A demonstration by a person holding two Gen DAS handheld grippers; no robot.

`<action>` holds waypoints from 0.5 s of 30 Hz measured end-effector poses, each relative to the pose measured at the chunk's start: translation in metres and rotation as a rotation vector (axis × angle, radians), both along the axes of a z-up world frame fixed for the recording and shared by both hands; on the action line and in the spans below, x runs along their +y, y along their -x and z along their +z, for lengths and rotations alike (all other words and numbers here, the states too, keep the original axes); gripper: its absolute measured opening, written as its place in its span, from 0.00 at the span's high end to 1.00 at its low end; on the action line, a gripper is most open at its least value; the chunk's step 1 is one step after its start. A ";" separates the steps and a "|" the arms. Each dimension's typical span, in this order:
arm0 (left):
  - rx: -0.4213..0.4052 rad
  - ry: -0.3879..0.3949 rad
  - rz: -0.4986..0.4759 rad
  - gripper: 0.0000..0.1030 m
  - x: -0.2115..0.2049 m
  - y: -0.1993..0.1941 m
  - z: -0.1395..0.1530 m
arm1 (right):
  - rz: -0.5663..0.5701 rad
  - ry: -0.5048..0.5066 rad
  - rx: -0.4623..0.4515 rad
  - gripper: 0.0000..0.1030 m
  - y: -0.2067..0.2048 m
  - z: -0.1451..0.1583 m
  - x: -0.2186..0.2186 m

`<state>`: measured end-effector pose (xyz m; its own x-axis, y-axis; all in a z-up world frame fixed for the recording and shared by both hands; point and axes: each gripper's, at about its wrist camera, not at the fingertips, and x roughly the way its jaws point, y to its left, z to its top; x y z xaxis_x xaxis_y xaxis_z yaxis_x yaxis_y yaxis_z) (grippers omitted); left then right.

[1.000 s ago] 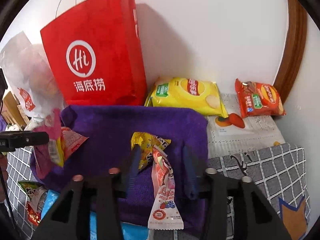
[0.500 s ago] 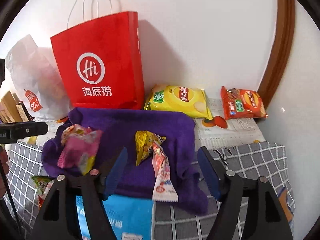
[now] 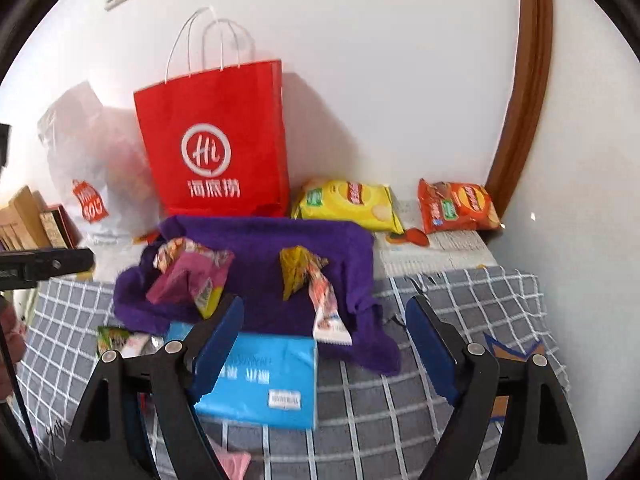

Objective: Organize snacks
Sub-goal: 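Withdraw both grippers from the towel back toward the snack pile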

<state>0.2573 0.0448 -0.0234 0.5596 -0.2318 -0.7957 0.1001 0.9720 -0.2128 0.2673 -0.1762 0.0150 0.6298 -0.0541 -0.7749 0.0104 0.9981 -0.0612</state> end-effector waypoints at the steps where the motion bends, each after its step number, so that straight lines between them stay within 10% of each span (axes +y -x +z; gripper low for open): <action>1: -0.008 0.000 0.001 0.15 0.001 0.006 0.001 | 0.003 0.016 0.002 0.20 0.003 0.001 0.002; 15: -0.022 -0.058 0.012 0.15 0.002 0.074 -0.012 | 0.032 -0.016 -0.049 0.20 0.063 0.006 0.012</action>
<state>0.1828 0.0463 -0.0350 0.5797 -0.1787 -0.7950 0.0920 0.9838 -0.1540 0.2040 -0.1642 0.0209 0.6681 -0.0212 -0.7438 -0.0190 0.9988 -0.0455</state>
